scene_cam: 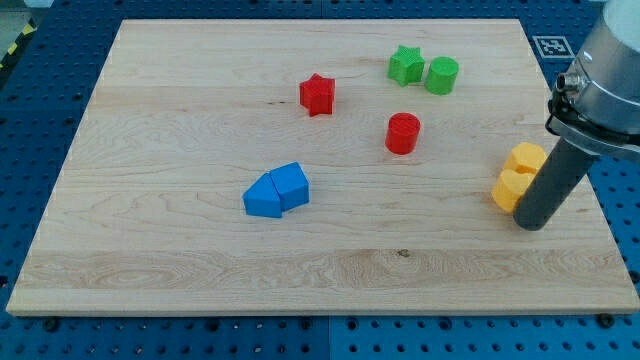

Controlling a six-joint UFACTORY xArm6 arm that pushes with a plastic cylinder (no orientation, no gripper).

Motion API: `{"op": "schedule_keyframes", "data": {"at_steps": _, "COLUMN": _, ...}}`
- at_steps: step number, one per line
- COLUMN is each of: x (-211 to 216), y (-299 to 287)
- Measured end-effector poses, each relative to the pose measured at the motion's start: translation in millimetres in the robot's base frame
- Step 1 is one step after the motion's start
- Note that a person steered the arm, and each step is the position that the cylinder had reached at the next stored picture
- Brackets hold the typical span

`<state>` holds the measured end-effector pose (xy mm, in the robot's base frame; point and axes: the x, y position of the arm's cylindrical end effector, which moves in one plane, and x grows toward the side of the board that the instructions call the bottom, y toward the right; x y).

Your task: Push the red circle towards the center of the red star

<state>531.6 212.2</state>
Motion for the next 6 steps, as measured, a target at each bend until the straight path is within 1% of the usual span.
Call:
{"op": "schedule_keyframes", "data": {"at_steps": 1, "x": -12.5, "y": 0.0}}
{"op": "schedule_keyframes", "data": {"at_steps": 2, "x": -12.5, "y": -15.2}}
{"op": "schedule_keyframes", "data": {"at_steps": 3, "x": -18.7, "y": -50.5}}
{"op": "schedule_keyframes", "data": {"at_steps": 4, "x": -57.8, "y": -56.7}}
{"op": "schedule_keyframes", "data": {"at_steps": 5, "x": -73.1, "y": -56.5}}
{"op": "schedule_keyframes", "data": {"at_steps": 6, "x": -80.8, "y": -72.3}}
